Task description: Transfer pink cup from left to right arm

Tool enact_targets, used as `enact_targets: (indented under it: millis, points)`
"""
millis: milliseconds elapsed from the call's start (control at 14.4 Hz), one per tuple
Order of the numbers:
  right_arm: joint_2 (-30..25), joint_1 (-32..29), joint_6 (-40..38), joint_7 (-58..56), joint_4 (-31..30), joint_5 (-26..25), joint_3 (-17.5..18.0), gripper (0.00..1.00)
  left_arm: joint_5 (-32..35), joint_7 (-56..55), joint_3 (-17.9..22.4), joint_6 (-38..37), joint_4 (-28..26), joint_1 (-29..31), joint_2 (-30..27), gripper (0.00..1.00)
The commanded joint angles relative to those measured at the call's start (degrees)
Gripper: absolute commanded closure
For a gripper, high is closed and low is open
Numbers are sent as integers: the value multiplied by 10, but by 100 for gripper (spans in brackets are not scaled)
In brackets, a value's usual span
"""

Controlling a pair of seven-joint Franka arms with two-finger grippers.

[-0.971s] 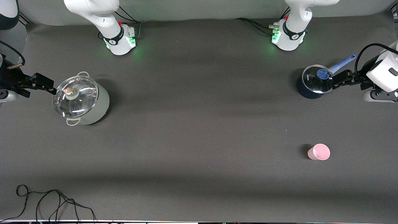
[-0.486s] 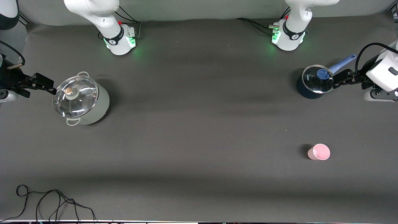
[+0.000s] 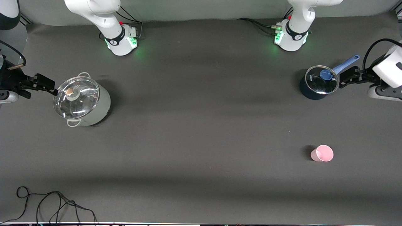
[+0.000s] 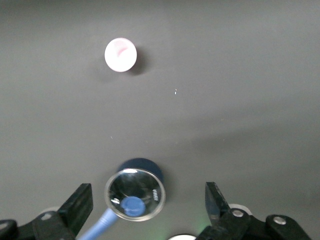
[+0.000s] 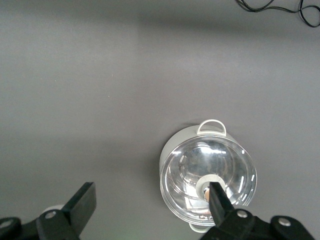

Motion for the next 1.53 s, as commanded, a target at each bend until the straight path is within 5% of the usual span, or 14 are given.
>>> enact_targets:
  millis: [0,278,694,1110,1457]
  points:
    - [-4,8,4,4,-1,5,-3,0,5,139,7,13,26,4,13,0]
    - [-3,9,4,5,-1,5,-3,0,-36,347,7,63,32,55,32,0]
    - [-3,9,4,5,-1,5,-3,0,-203,589,7,67,30,187,98,0]
    - [-3,9,4,5,-2,5,-3,0,-380,859,7,67,27,308,247,0]
    - [-3,9,4,5,-1,5,-3,0,-500,1056,7,91,24,354,366,0]
